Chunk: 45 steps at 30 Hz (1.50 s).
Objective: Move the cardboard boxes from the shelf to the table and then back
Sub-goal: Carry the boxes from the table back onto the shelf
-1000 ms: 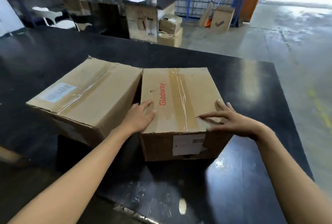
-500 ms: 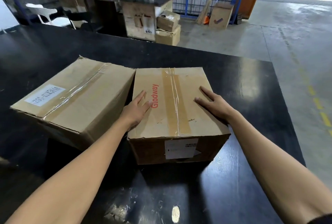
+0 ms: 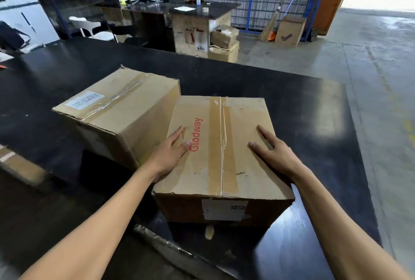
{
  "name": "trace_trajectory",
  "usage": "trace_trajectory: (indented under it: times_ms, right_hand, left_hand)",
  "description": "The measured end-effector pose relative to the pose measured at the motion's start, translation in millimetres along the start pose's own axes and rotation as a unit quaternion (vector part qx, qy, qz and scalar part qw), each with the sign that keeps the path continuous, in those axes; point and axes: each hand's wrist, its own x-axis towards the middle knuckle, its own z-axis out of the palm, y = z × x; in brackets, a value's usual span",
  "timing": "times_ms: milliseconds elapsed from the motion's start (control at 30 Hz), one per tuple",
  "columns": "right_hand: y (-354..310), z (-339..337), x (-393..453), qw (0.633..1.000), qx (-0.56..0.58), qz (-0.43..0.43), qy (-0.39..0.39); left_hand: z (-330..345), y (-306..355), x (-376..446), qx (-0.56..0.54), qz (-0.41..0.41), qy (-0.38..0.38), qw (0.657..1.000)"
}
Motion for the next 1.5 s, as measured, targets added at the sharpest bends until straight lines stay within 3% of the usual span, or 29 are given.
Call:
trace_trajectory:
  times_ms: [433,667,867,1067,1333,1500]
  right_hand:
    - [-33,28,-172,0.981,0.015,-0.182,-0.061]
    - [-103,103,-204,0.935,0.029,-0.304,-0.180]
    - [-188,196,-222,0.852,0.067,-0.400,-0.331]
    - [-278,281,-246,0.746,0.084,-0.482,-0.452]
    - [-380,351,-302,0.592,0.135,-0.536,-0.586]
    - [-433,380,-345,0.503,0.139,-0.542,-0.659]
  left_hand:
    - [-28,-23,-255,-0.008,0.005,0.196,0.981]
    - [-78,-47,-381,0.020,-0.046,0.372,0.927]
    - [-121,-52,-478,0.040,-0.122,0.503,0.855]
    - [-145,-38,-541,0.107,-0.199,0.633,0.740]
    - [-148,14,-588,0.112,-0.296,0.743,0.590]
    - [-157,35,-602,0.125,-0.343,0.770,0.523]
